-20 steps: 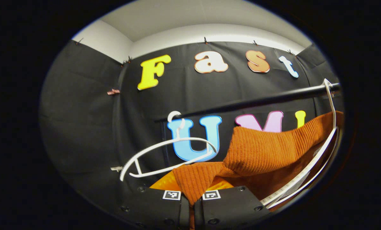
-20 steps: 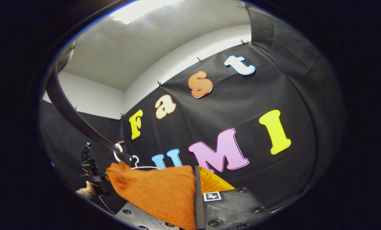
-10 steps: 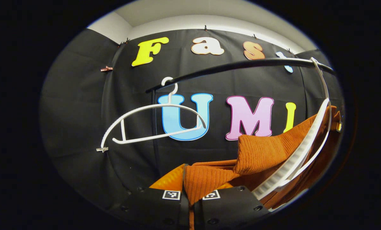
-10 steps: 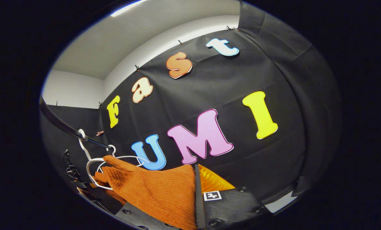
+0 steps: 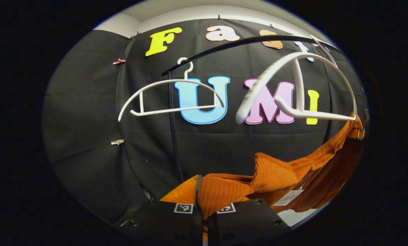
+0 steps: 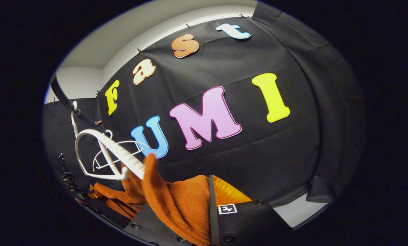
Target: Grasp the clothes on the hanger with both hands and then place them into the laundry hamper below.
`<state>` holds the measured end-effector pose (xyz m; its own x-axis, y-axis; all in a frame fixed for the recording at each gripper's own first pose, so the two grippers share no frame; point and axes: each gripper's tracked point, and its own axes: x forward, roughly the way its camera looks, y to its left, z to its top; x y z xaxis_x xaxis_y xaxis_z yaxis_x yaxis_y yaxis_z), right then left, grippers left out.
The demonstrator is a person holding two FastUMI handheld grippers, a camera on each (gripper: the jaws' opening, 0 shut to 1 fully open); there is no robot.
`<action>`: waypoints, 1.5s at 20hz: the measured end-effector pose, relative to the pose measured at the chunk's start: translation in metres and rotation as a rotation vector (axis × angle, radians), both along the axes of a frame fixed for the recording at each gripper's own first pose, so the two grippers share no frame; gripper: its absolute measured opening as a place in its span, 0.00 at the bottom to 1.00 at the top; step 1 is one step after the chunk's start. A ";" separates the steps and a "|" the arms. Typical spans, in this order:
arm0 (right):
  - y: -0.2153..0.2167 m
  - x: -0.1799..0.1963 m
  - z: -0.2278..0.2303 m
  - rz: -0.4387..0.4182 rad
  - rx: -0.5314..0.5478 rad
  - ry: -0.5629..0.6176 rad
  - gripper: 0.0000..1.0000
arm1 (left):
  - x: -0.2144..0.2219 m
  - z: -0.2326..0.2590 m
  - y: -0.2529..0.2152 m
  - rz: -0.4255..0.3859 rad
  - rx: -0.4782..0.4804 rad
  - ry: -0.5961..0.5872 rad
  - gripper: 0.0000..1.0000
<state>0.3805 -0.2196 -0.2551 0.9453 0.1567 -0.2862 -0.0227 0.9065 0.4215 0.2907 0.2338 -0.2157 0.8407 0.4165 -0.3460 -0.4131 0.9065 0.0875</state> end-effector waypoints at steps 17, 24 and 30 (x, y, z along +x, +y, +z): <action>0.129 -0.073 -0.059 0.283 -0.003 0.211 0.15 | -0.023 -0.053 -0.103 -0.109 -0.161 0.101 0.09; 0.190 -0.098 -0.088 0.420 0.006 0.305 0.15 | -0.013 -0.071 -0.156 -0.213 -0.198 0.143 0.09; 0.217 -0.124 -0.124 0.500 -0.087 0.417 0.15 | -0.017 -0.089 -0.181 -0.270 -0.237 0.196 0.09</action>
